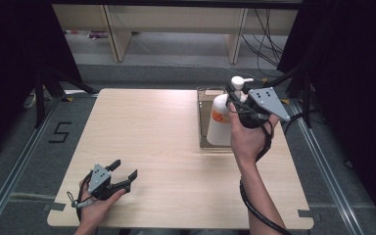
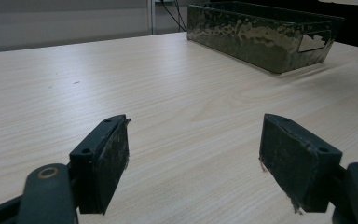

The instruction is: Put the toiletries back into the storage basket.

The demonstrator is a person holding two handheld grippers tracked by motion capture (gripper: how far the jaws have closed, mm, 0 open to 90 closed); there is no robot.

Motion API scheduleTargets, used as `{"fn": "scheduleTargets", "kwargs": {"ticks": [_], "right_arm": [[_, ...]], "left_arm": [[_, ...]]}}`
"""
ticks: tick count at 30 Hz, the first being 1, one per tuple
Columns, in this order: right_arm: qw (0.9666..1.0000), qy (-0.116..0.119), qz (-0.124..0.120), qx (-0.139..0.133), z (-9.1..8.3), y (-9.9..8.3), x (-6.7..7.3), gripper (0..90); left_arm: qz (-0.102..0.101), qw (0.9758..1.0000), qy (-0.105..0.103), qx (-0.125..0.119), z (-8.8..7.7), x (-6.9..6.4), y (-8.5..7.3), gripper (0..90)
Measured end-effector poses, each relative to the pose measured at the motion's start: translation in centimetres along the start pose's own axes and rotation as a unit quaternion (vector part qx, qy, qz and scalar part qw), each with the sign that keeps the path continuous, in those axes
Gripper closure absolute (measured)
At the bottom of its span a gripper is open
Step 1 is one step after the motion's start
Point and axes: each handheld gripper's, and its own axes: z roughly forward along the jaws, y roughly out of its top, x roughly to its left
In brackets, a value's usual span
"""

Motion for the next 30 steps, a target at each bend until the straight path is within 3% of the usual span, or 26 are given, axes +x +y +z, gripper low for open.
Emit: {"fn": "scheduleTargets", "kwargs": {"ticks": [14, 17, 30], "right_arm": [[0.9999, -0.003, -0.006, -0.009, 1.4, 0.1, -0.2, 60.2], [1.0, -0.001, -0.002, -0.005, 1.7, 0.1, -0.1, 60.2], [0.9999, 0.006, 0.008, -0.005, 2.9, -0.4, 0.3, 60.2]], "left_arm": [[0.001, 1.0, 0.0, 0.002, 0.0, 0.0, 0.0, 23.4], [0.001, 1.0, -0.005, -0.007, 0.1, 0.1, 0.0, 23.3], [0.0, 1.0, -0.007, -0.005, 0.1, 0.0, 0.0, 23.3]]}}
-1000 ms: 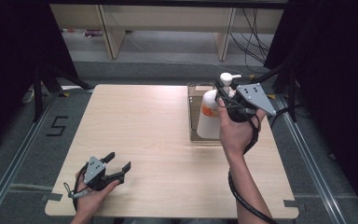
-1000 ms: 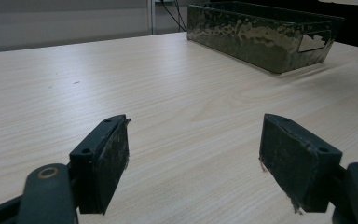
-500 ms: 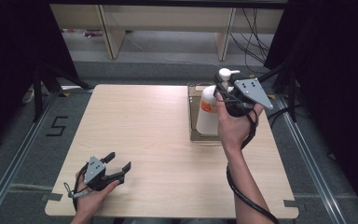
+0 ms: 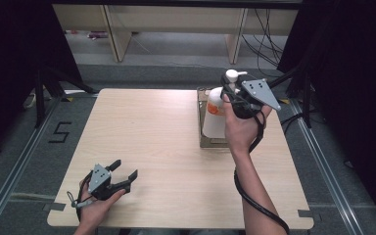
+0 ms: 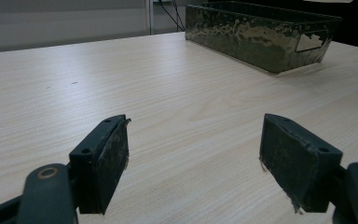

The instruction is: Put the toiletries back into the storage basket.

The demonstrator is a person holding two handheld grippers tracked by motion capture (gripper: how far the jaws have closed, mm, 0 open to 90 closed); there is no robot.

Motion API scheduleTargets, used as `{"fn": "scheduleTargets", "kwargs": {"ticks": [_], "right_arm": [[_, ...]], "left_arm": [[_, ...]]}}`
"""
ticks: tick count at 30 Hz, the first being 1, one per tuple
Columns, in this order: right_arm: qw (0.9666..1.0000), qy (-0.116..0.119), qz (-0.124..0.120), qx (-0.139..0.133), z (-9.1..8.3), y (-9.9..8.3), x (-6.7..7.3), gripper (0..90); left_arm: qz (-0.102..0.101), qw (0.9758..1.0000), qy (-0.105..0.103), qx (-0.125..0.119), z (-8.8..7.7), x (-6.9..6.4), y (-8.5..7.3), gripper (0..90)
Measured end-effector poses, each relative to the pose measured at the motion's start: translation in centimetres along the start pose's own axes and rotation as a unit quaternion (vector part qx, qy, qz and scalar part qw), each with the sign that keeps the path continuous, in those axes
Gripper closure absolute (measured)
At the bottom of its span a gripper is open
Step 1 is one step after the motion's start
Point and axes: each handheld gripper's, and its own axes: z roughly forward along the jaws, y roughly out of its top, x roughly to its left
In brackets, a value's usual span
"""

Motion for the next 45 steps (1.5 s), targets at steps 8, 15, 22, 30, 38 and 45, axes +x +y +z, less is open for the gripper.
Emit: {"fn": "scheduleTargets", "kwargs": {"ticks": [8, 15, 22, 30, 38, 45], "right_arm": [[1.0, -0.003, -0.001, -0.002, 0.7, 0.0, -0.1, 60.2], [0.9999, -0.008, -0.007, -0.004, 1.2, -0.1, -0.3, 60.2], [0.9998, -0.015, -0.014, 0.0, 1.9, -0.5, -0.4, 60.2], [0.9998, -0.016, -0.009, 0.008, 2.4, -1.0, -0.7, 60.2], [0.9997, -0.02, -0.008, 0.011, 2.8, -1.7, -0.8, 60.1], [0.9995, -0.024, -0.01, 0.018, 2.9, -2.0, -0.9, 60.1]], "left_arm": [[-0.004, 1.0, -0.001, 0.0, 0.0, 0.1, 0.0, 23.3], [-0.003, 1.0, 0.001, 0.002, -0.1, 0.1, 0.0, 23.3], [-0.002, 1.0, 0.003, 0.006, -0.1, 0.0, 0.0, 23.3], [-0.001, 1.0, -0.001, 0.0, 0.0, 0.1, 0.0, 23.3], [-0.001, 1.0, 0.003, 0.006, -0.1, 0.0, 0.0, 23.3], [-0.001, 1.0, 0.003, 0.006, -0.2, 0.0, 0.0, 23.3]]}}
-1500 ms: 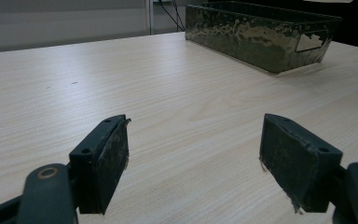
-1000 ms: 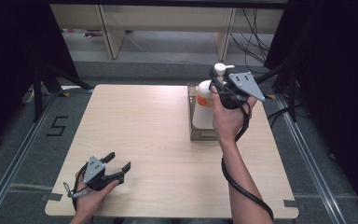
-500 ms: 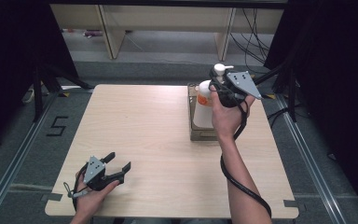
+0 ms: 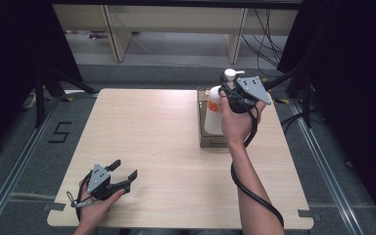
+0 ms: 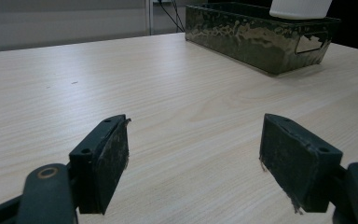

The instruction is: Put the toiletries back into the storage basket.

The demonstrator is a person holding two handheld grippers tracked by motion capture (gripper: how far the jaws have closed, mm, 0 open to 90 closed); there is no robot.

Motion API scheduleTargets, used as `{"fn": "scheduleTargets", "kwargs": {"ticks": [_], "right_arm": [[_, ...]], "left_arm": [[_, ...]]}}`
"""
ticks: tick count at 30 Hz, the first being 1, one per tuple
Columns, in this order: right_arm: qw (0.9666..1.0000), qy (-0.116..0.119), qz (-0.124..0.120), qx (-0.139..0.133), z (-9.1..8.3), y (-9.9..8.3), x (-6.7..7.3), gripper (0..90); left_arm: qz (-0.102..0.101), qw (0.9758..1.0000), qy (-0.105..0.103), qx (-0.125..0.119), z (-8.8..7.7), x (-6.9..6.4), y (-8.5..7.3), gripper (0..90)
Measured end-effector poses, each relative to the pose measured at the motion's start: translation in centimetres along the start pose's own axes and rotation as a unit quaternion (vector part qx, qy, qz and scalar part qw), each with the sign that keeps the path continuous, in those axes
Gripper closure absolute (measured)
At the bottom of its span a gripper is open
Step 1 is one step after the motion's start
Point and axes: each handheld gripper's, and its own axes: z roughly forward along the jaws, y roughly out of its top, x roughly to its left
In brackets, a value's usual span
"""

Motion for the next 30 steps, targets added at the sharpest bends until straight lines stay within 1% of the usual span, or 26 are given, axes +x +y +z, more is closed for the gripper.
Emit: {"fn": "scheduleTargets", "kwargs": {"ticks": [2, 4, 5, 6, 7, 8, 10, 11, 12, 13, 14, 15, 16, 17, 18, 19, 20, 21, 22, 24, 27, 28, 29, 30], "right_arm": [[1.0, -0.001, -0.005, -0.001, 0.1, -0.1, -0.1, 60.1], [1.0, 0.0, -0.004, -0.001, 0.2, -0.2, -0.1, 60.1], [1.0, -0.002, -0.002, -0.005, 0.2, -0.2, 0.0, 60.1], [1.0, 0.002, -0.002, -0.001, 0.2, -0.3, 0.0, 60.1], [1.0, 0.001, 0.001, -0.005, 0.3, -0.3, 0.0, 60.1], [1.0, 0.001, -0.006, -0.003, 0.3, -0.3, 0.0, 60.1], [1.0, -0.002, -0.006, -0.004, 0.4, -0.4, 0.0, 60.1], [1.0, 0.0, -0.002, -0.003, 0.4, -0.5, 0.0, 60.1], [1.0, 0.003, 0.0, 0.003, 0.4, -0.5, 0.0, 60.1], [1.0, 0.004, -0.008, 0.001, 0.4, -0.6, -0.1, 60.1], [1.0, 0.003, -0.001, 0.006, 0.4, -0.7, 0.0, 60.1], [1.0, 0.002, 0.001, 0.003, 0.5, -0.8, 0.1, 60.1], [1.0, 0.003, 0.003, 0.009, 0.6, -0.9, 0.1, 60.1], [1.0, 0.003, 0.003, 0.008, 0.6, -1.0, 0.1, 60.1], [1.0, 0.002, -0.001, 0.006, 0.7, -1.1, 0.1, 60.1], [1.0, 0.004, 0.0, 0.007, 0.8, -1.1, 0.1, 60.1], [1.0, 0.001, -0.002, 0.007, 0.8, -1.2, 0.2, 60.1], [0.9999, 0.006, -0.002, 0.011, 0.8, -1.3, 0.2, 60.1], [0.9999, 0.003, -0.007, 0.007, 0.8, -1.4, 0.2, 60.1], [0.9999, 0.007, 0.0, 0.014, 0.8, -1.6, 0.2, 60.1], [0.9999, 0.007, 0.003, 0.014, 0.8, -1.9, 0.3, 60.1], [0.9998, 0.008, -0.004, 0.016, 0.8, -2.0, 0.3, 60.1], [0.9998, 0.005, 0.0, 0.018, 0.8, -2.1, 0.4, 60.0], [0.9998, 0.008, -0.005, 0.019, 0.8, -2.2, 0.3, 60.0]], "left_arm": [[0.0, 1.0, 0.0, 0.0, 0.0, 0.0, 0.0, 23.3], [0.0, 1.0, 0.0, 0.0, 0.0, 0.0, 0.0, 23.3], [-0.001, 1.0, 0.001, 0.0, 0.0, 0.0, 0.0, 23.3], [-0.001, 1.0, 0.001, -0.001, 0.0, 0.0, 0.0, 23.3], [-0.001, 1.0, 0.001, -0.001, 0.0, 0.0, 0.0, 23.3], [-0.001, 1.0, 0.0, -0.001, 0.0, 0.0, 0.0, 23.3], [0.0, 1.0, 0.0, 0.0, 0.0, 0.0, 0.0, 23.3], [0.0, 1.0, 0.0, 0.0, 0.0, 0.0, 0.0, 23.3], [0.0, 1.0, 0.0, 0.0, 0.0, 0.0, 0.0, 23.3], [0.0, 1.0, 0.0, 0.0, 0.0, 0.0, 0.0, 23.3], [0.0, 1.0, 0.0, -0.001, 0.0, 0.0, 0.0, 23.3], [-0.001, 1.0, 0.0, 0.0, 0.0, 0.0, 0.0, 23.3], [-0.001, 1.0, 0.0, 0.0, -0.1, 0.0, 0.0, 23.3], [-0.002, 1.0, -0.004, -0.007, 0.1, 0.1, -0.1, 23.3], [-0.002, 1.0, 0.0, -0.001, 0.0, 0.0, 0.0, 23.3], [-0.003, 1.0, 0.0, -0.002, 0.0, 0.0, 0.0, 23.3], [-0.003, 1.0, 0.0, -0.001, 0.0, 0.0, 0.0, 23.3], [-0.002, 1.0, 0.0, -0.001, 0.0, 0.0, 0.0, 23.3], [-0.002, 1.0, 0.0, -0.001, 0.0, 0.0, 0.0, 23.3], [-0.002, 1.0, 0.0, -0.001, 0.0, 0.0, 0.0, 23.3], [-0.002, 1.0, 0.0, -0.001, 0.0, 0.0, 0.0, 23.3], [-0.002, 1.0, 0.0, -0.001, 0.0, 0.0, 0.0, 23.3], [-0.002, 1.0, 0.0, -0.001, 0.0, 0.0, 0.0, 23.3], [-0.001, 1.0, 0.0, 0.0, 0.0, 0.0, 0.0, 23.3]]}}
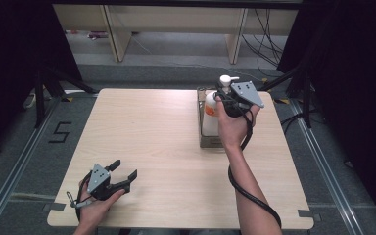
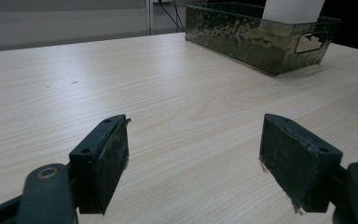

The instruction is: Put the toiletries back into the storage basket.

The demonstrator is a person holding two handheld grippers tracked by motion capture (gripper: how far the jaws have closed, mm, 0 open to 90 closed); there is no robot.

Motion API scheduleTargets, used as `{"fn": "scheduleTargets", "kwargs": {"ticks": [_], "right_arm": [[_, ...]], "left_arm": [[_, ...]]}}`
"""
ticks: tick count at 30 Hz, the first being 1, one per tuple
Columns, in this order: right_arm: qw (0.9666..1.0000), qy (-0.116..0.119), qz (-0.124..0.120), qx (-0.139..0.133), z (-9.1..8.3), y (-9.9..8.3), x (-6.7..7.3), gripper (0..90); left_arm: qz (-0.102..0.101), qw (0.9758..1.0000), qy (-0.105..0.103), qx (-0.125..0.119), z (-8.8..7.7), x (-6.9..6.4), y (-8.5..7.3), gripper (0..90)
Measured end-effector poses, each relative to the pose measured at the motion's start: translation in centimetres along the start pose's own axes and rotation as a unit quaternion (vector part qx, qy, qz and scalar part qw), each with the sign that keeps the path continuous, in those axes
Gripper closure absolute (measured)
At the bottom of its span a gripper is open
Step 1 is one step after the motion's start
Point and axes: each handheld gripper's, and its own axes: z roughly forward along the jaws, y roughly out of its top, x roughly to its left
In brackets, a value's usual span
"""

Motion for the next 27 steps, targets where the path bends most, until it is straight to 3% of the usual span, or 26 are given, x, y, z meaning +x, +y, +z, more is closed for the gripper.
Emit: {"fn": "scheduleTargets", "kwargs": {"ticks": [13, 14, 22, 27], "right_arm": [[0.9995, 0.002, 0.002, 0.031, 0.1, -2.1, 0.2, 60.0], [0.9994, 0.0, -0.006, 0.033, 0.0, -2.2, 0.1, 60.0], [0.9989, 0.002, 0.006, 0.047, -0.2, -3.3, 0.2, 59.9], [0.9988, 0.002, -0.003, 0.049, -0.1, -3.6, 0.2, 59.9]], "left_arm": [[0.0, 1.0, 0.0, 0.001, 0.0, 0.0, 0.0, 23.2], [0.0, 1.0, -0.002, -0.001, 0.1, 0.0, 0.0, 23.3], [-0.001, 1.0, -0.004, -0.004, 0.2, 0.0, 0.0, 23.3], [-0.002, 1.0, -0.003, -0.004, 0.2, 0.1, 0.0, 23.2]]}}
